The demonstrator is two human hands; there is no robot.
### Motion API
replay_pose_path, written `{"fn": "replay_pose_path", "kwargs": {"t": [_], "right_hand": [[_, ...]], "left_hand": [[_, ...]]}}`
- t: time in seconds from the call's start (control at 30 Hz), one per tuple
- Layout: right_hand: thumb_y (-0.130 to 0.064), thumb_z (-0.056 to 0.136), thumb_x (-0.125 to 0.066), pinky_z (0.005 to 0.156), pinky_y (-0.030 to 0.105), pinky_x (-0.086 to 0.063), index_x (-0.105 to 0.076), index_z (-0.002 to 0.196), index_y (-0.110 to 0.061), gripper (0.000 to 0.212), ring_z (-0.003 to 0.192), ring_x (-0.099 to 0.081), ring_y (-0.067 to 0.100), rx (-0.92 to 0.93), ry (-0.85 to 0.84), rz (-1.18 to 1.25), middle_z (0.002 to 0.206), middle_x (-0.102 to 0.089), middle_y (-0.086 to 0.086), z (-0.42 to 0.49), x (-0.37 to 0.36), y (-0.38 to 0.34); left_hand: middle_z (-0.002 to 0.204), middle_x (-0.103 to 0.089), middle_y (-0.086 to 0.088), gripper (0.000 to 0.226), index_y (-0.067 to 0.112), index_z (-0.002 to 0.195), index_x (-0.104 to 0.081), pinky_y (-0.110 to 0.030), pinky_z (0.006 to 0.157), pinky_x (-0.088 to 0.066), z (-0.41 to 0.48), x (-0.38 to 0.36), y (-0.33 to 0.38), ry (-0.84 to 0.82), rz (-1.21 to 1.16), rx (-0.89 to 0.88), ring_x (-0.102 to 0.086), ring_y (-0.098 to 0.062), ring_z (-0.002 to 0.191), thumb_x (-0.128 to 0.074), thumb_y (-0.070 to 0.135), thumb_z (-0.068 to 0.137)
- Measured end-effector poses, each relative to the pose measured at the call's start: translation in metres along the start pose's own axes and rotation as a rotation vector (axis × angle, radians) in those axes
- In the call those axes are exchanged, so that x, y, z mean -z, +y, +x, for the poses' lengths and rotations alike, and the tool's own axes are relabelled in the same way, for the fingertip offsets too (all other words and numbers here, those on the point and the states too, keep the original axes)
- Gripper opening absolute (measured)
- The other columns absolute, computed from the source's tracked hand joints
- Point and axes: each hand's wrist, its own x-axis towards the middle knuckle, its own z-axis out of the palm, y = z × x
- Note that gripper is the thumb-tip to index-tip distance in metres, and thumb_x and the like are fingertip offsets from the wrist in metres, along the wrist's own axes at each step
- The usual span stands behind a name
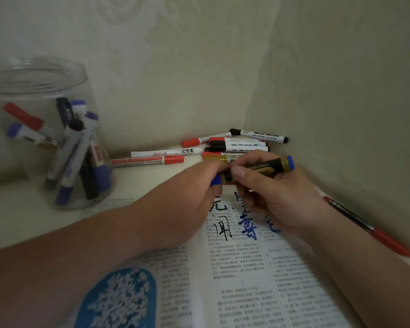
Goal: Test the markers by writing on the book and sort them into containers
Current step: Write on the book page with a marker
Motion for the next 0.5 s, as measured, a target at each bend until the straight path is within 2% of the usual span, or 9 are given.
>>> {"fn": "replay_pose_path", "kwargs": {"t": [0.1, 0.2, 0.33, 0.4, 0.47, 0.5], "right_hand": [[-0.027, 0.077, -0.074, 0.041, 0.022, -0.035, -0.071, 0.075, -0.02, 0.008, 0.047, -0.047, 0.016, 0.069, 0.002, -0.064, 0.058, -0.053, 0.012, -0.003, -0.0085, -0.0017], [-0.024, 0.079, -0.072, 0.04, 0.021, -0.035, -0.069, 0.075, -0.017, 0.008, 0.046, -0.047, 0.014, 0.096, 0.003, -0.061, 0.056, -0.052, 0.009, -0.0049, -0.0114, -0.0035], [-0.018, 0.08, -0.073, 0.04, 0.018, -0.033, -0.065, 0.076, -0.012, 0.011, 0.042, -0.044, 0.012, 0.124, -0.01, -0.003, 0.053, -0.051, 0.006, -0.0053, -0.0117, -0.0048], [-0.015, 0.082, -0.076, 0.041, 0.018, -0.032, -0.063, 0.077, -0.009, 0.015, 0.042, -0.044, 0.013, 0.123, -0.029, 0.024, 0.054, -0.05, 0.008, -0.006, -0.0104, -0.0056], [-0.012, 0.079, -0.073, 0.041, 0.019, -0.031, -0.062, 0.073, -0.009, 0.013, 0.042, -0.043, 0.016, 0.117, -0.004, 0.019, 0.054, -0.049, 0.011, -0.0057, -0.008, -0.0065], [-0.011, 0.077, -0.072, 0.041, 0.019, -0.029, -0.062, 0.07, -0.01, 0.012, 0.041, -0.041, 0.019, 0.121, 0.027, 0.017, 0.052, -0.048, 0.013, -0.0049, -0.006, -0.0068]], "left_hand": [[0.104, -0.062, 0.021, 0.02, 0.037, 0.122, -0.049, -0.016, 0.079, -0.045, -0.0017, -0.0011, 0.0013, -0.036, -0.086, -0.043, -0.058, 0.004, 0.097, -0.044, 0.039, 0.103], [0.096, -0.066, 0.014, 0.02, 0.035, 0.111, -0.054, -0.031, 0.079, -0.049, -0.0004, -0.0003, 0.0009, -0.001, -0.097, -0.072, -0.062, -0.004, 0.089, -0.04, 0.046, 0.101], [0.094, -0.069, 0.01, 0.03, 0.037, 0.114, -0.058, -0.037, 0.077, -0.051, -0.0001, -0.0004, 0.0004, 0.017, -0.132, -0.071, -0.065, -0.008, 0.086, -0.041, 0.056, 0.096], [0.085, -0.069, 0.009, 0.036, 0.038, 0.104, -0.062, -0.035, 0.071, -0.052, 0.0003, 0.001, -0.0003, 0.02, -0.143, -0.074, -0.064, -0.009, 0.078, -0.041, 0.064, 0.091], [0.071, -0.064, 0.003, 0.04, 0.035, 0.088, -0.063, -0.031, 0.057, -0.046, 0.0007, 0.0017, -0.0022, 0.057, -0.115, -0.084, -0.058, -0.012, 0.063, -0.044, 0.071, 0.09], [0.07, -0.062, 0.0, 0.042, 0.035, 0.085, -0.062, -0.032, 0.054, -0.043, 0.0004, 0.0017, -0.003, 0.079, -0.103, -0.085, -0.056, -0.015, 0.06, -0.045, 0.073, 0.088]]}}
